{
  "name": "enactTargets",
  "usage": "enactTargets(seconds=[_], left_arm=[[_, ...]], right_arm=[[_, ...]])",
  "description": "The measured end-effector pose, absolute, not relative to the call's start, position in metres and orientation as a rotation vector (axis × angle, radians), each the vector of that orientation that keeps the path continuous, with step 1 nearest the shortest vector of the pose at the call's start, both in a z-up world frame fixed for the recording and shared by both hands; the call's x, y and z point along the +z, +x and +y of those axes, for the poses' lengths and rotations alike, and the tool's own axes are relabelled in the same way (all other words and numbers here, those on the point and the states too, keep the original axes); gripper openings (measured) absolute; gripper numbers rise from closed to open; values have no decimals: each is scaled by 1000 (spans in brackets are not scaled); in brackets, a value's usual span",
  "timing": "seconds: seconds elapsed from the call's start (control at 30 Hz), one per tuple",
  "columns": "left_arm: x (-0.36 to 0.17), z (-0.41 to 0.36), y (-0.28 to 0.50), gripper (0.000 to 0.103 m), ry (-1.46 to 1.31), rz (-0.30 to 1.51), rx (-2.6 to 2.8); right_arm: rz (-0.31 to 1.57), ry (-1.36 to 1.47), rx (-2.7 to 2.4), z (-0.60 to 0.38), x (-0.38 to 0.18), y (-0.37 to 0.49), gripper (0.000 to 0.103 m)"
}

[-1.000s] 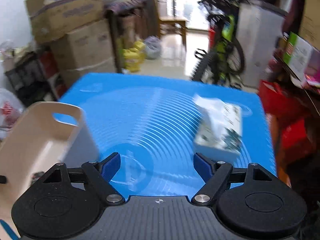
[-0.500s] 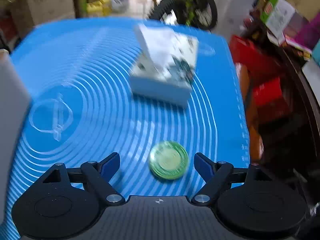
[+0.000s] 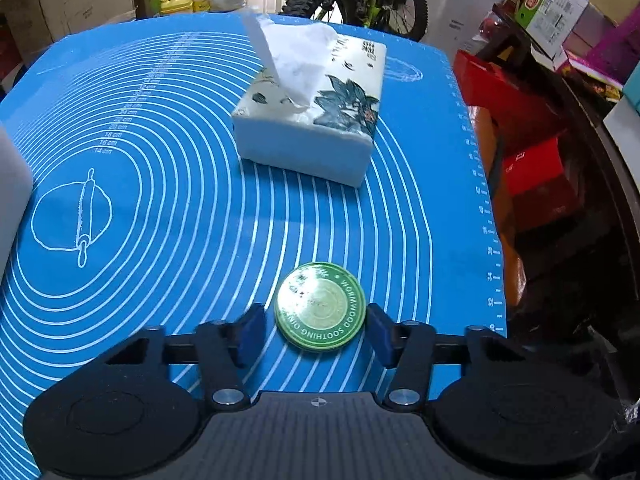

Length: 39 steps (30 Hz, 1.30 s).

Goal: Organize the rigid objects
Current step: 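Move the right gripper to the green round tin and grasp it, then carry the green tin with the right gripper and drop it into the basket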

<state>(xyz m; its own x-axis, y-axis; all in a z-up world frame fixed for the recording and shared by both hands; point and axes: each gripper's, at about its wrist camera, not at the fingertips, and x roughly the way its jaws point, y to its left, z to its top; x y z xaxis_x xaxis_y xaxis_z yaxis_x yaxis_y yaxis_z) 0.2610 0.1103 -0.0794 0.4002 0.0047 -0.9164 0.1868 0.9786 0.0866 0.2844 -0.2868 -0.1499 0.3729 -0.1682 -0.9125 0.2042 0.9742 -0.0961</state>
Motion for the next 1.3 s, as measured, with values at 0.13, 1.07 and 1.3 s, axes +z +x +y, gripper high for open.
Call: enactTargets(seconds=[0.13, 1.07, 1.3], left_arm=[[-79, 110, 261, 9, 186, 1155, -116], [-80, 110, 261, 9, 191, 1154, -116], [-80, 110, 261, 9, 191, 1154, -117]], right_arm=[[1167, 20, -221, -283, -149, 286, 53], [721, -52, 144, -132, -14, 295, 53], [782, -94, 284, -73, -13, 293, 53]])
